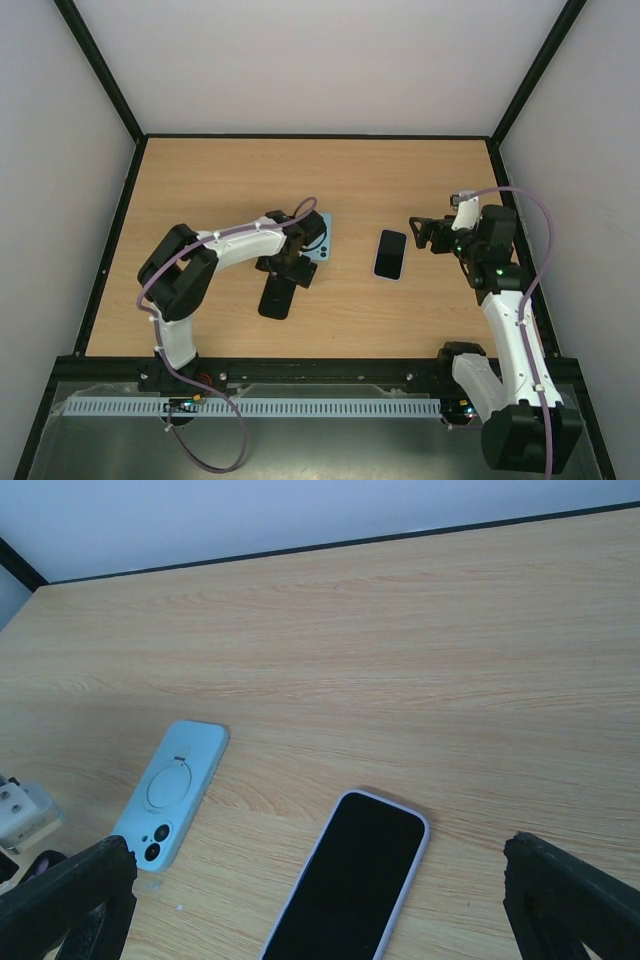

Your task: Take the phone out of the phone case

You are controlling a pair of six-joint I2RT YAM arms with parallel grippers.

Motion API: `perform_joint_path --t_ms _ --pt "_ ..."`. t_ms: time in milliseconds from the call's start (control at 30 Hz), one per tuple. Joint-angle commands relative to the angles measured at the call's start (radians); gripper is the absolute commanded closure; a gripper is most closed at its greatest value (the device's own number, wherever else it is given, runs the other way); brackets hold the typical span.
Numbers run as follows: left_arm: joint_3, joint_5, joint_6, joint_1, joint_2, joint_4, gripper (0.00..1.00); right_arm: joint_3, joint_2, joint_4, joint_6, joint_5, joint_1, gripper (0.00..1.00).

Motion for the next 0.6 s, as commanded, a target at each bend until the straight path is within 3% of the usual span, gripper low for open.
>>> perform_joint_path --t_ms 0,567 --pt "0.042 -0.022 -0.013 -0.005 0.01 -0.091 0.0 -0.005 -0.014 0.022 -0.014 -0.017 -0.002 0.03" --pt "-0.007 0.101 0.055 0.067 0.009 -0.073 0.0 -0.027 -0.052 0.028 -0.012 -0.025 -0.002 0.03"
